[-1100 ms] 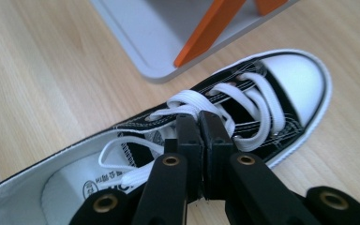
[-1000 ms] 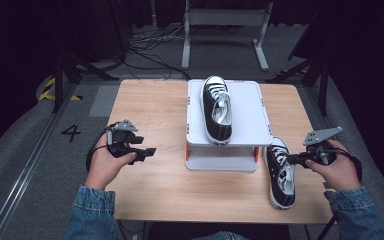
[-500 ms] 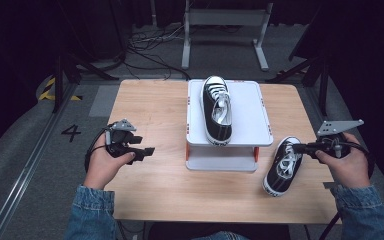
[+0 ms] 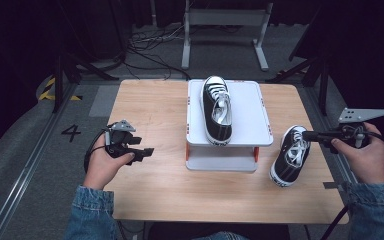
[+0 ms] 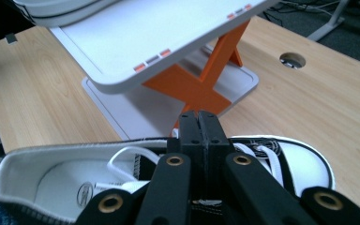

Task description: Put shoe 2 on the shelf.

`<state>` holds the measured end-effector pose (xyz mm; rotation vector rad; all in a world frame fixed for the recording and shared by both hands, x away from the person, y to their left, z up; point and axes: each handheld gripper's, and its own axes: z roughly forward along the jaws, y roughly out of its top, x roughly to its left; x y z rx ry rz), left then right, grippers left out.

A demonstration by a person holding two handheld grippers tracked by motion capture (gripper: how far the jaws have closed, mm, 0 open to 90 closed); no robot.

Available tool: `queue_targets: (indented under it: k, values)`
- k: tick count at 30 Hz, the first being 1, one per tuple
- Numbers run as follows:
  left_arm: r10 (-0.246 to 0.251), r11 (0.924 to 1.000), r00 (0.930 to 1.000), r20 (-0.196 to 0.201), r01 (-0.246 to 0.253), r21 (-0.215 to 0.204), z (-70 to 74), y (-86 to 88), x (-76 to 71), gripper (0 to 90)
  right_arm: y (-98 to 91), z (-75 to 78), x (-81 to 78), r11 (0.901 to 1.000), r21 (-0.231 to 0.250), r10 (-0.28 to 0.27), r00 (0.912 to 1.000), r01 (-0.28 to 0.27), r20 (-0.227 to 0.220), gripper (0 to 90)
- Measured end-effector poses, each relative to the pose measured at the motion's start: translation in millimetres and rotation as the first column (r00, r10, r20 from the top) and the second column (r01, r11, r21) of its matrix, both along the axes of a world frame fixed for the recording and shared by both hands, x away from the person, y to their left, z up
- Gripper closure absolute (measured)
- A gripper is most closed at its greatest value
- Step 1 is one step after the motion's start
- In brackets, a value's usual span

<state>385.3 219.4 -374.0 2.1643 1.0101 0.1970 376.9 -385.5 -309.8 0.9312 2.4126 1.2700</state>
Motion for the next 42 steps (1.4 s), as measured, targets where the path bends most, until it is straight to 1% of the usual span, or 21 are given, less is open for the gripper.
queue_targets:
  k: [1,2,3,4,6,8,10,13,18,19,23,24,28,30,32,34,38,41,42]
  values:
    - [0.000,1.0000,1.0000,0.000,0.000,0.000,0.0,0.0,0.0,33.5,0.0,0.0,0.0,1.0000,0.000,0.000,1.0000,0.000,0.000,90.0]
    - [0.004,1.0000,1.0000,0.003,-0.004,-0.001,-0.1,1.0,-0.2,33.5,0.1,6.9,-0.1,1.0000,0.004,0.005,0.9999,-0.005,0.011,90.0]
    - [0.004,1.0000,1.0000,0.003,-0.004,-0.001,-0.1,1.0,-0.2,33.5,0.1,6.9,-0.1,1.0000,0.004,0.005,0.9999,-0.005,0.011,90.0]
    - [0.010,1.0000,1.0000,0.001,-0.010,-0.002,-0.1,2.1,-1.0,33.5,-0.5,13.2,0.4,0.9997,0.020,0.012,0.9998,-0.013,0.017,90.0]
    - [0.009,1.0000,1.0000,0.001,-0.009,-0.002,-0.3,2.9,-1.1,33.5,-0.9,15.5,0.6,0.9995,0.028,0.017,0.9997,-0.017,0.018,90.0]
    - [0.017,0.9998,0.9999,-0.002,-0.017,-0.004,-0.2,3.9,-2.1,33.5,-2.1,22.1,1.1,0.9987,0.046,0.023,0.9994,-0.024,0.027,90.0]
    - [0.015,0.9999,0.9999,-0.001,-0.015,-0.004,-0.5,4.9,-2.4,33.5,-3.1,28.2,1.4,0.9978,0.060,0.026,0.9989,-0.029,0.039,90.0]
    - [0.019,0.9998,0.9998,-0.001,-0.019,-0.001,-1.0,6.0,-3.2,33.5,-3.7,35.5,2.4,0.9952,0.088,0.039,0.9981,-0.043,0.047,90.0]
    - [0.031,0.9995,0.9995,-0.004,-0.031,-0.004,-2.2,8.8,-5.5,33.5,-4.1,46.5,5.0,0.9930,0.110,0.037,0.9974,-0.044,0.061,90.0]
    - [0.028,0.9996,0.9996,-0.003,-0.028,0.001,-2.2,9.8,-5.9,33.5,-4.1,48.6,5.6,0.9917,0.120,0.039,0.9972,-0.047,0.063,90.0]
    - [0.039,0.9992,0.9991,-0.013,-0.039,-0.002,-3.7,13.0,-9.1,33.5,-3.4,59.3,7.1,0.9880,0.143,0.045,0.9954,-0.057,0.084,90.0]
    - [0.041,0.9992,0.9991,-0.009,-0.041,0.001,-4.1,14.5,-9.8,33.5,-3.1,62.2,7.8,0.9868,0.151,0.047,0.9950,-0.060,0.089,90.0]
    - [0.053,0.9986,0.9986,-0.007,-0.053,0.003,-3.7,18.4,-13.1,33.5,-0.4,73.7,11.6,0.9834,0.165,0.056,0.9918,-0.075,0.115,90.0]
    - [0.062,0.9981,0.9980,-0.011,-0.062,-0.003,-3.9,19.2,-14.7,33.5,1.8,79.7,14.7,0.9817,0.172,0.060,0.9900,-0.082,0.128,90.0]
    - [0.058,0.9983,0.9983,-0.010,-0.058,-0.001,-4.3,19.5,-15.2,33.5,4.7,84.4,17.6,0.9794,0.179,0.068,0.9880,-0.092,0.139,90.0]
    - [0.055,0.9985,0.9985,-0.008,-0.055,0.007,-4.5,20.4,-15.0,33.5,7.3,88.3,20.3,0.9783,0.181,0.075,0.9868,-0.100,0.144,90.0]
    - [0.060,0.9982,0.9981,-0.012,-0.060,0.003,-4.9,21.2,-15.3,33.5,15.6,95.2,27.1,0.9741,0.190,0.094,0.9837,-0.123,0.153,90.0]
    - [0.061,0.9981,0.9980,-0.017,-0.061,-0.002,-5.2,21.8,-15.1,33.5,22.5,99.2,32.7,0.9698,0.199,0.110,0.9808,-0.142,0.161,90.0]
    - [0.060,0.9982,0.9981,-0.013,-0.060,0.001,-5.2,22.2,-14.8,33.5,24.9,100.3,34.8,0.9668,0.207,0.118,0.9797,-0.150,0.162,90.0]
